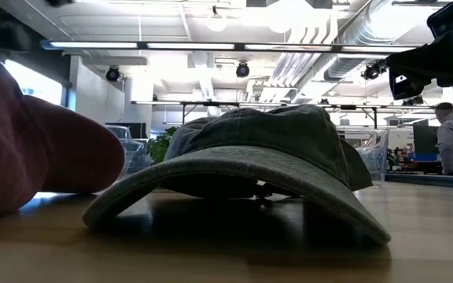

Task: Pick & Place hat
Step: Put the left red cap into the left transparent bin

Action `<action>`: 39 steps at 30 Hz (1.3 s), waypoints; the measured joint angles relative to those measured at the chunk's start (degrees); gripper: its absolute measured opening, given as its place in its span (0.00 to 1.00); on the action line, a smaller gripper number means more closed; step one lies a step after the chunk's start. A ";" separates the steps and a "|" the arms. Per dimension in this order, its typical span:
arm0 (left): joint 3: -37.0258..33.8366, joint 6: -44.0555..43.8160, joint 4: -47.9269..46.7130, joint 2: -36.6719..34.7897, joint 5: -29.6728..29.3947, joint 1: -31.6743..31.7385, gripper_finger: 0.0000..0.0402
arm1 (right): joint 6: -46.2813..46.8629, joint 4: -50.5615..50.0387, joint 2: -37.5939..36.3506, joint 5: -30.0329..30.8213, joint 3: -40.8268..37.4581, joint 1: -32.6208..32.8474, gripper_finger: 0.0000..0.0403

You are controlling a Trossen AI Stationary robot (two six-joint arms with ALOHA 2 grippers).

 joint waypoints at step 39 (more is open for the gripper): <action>-10.46 2.92 31.78 10.56 -28.14 -1.93 0.00 | 0.00 -0.01 -0.02 -0.01 0.01 0.01 0.03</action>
